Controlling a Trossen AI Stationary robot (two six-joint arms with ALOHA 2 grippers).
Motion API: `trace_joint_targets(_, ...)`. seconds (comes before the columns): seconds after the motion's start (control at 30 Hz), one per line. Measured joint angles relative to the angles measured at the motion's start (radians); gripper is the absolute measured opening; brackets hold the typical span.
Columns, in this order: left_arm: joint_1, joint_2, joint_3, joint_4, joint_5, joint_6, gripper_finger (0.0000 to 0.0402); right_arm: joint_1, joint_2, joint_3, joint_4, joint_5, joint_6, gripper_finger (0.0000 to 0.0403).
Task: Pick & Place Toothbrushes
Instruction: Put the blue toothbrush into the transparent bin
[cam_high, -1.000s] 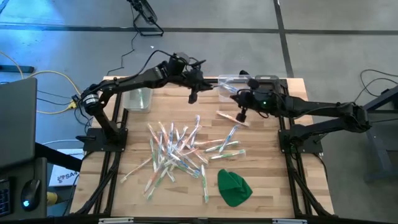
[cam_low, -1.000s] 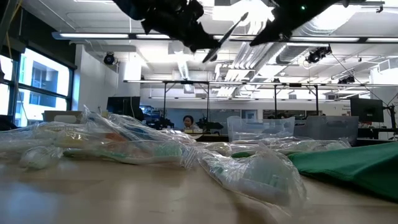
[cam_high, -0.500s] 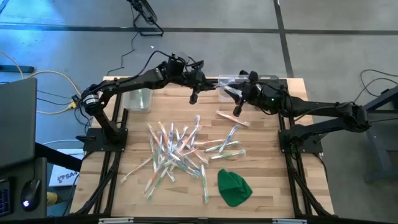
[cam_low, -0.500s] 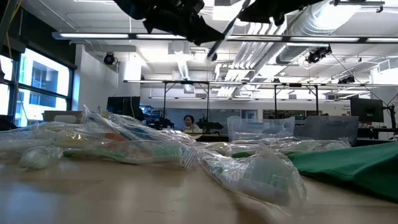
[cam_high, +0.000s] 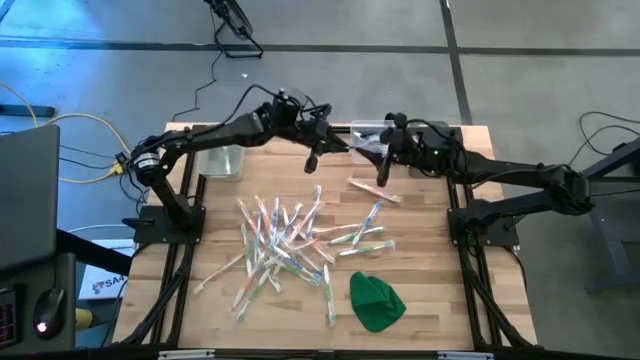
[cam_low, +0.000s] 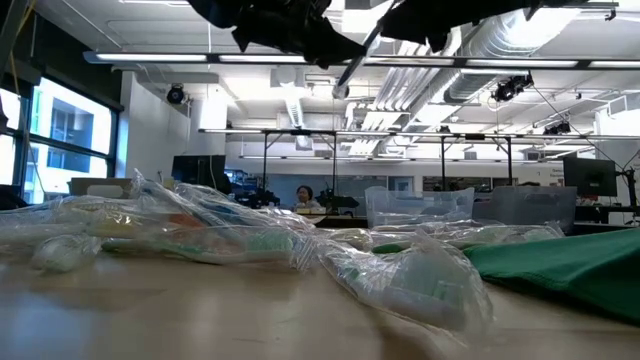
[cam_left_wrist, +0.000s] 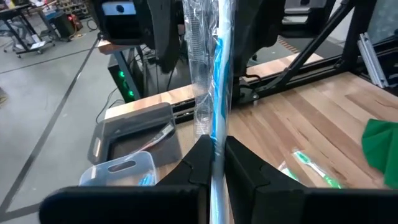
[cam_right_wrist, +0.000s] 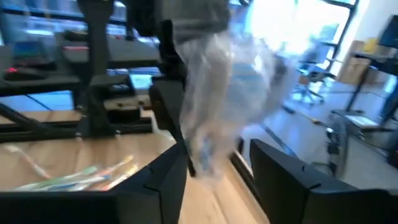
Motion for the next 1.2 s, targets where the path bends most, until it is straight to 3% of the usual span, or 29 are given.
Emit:
trace_joint_targets(0.5, 0.002, 0.000, 0.000, -0.006, -0.009, -0.001, 0.0019, 0.010, 0.013, 0.000, 0.040, -0.005, -0.039, 0.0016)
trace_joint_targets(0.77, 0.002, 0.000, 0.000, -0.007, -0.011, 0.000, 0.0024, 0.010, 0.013, 0.000, 0.039, -0.004, -0.060, 0.0012)
trace_joint_targets(0.87, 0.001, 0.000, 0.000, -0.004, -0.059, 0.000, 0.0037, 0.010, 0.013, 0.000, 0.038, 0.002, -0.068, 0.0012)
trace_joint_targets(1.0, 0.000, 0.000, 0.000, 0.000, -0.147, 0.000, 0.0069, 0.009, 0.013, 0.000, 0.038, 0.013, -0.074, 0.0012)
trace_joint_targets(1.2, 0.001, 0.000, 0.000, -0.005, -0.168, -0.012, 0.0140, 0.009, 0.013, 0.000, 0.038, 0.005, -0.075, 0.0012)
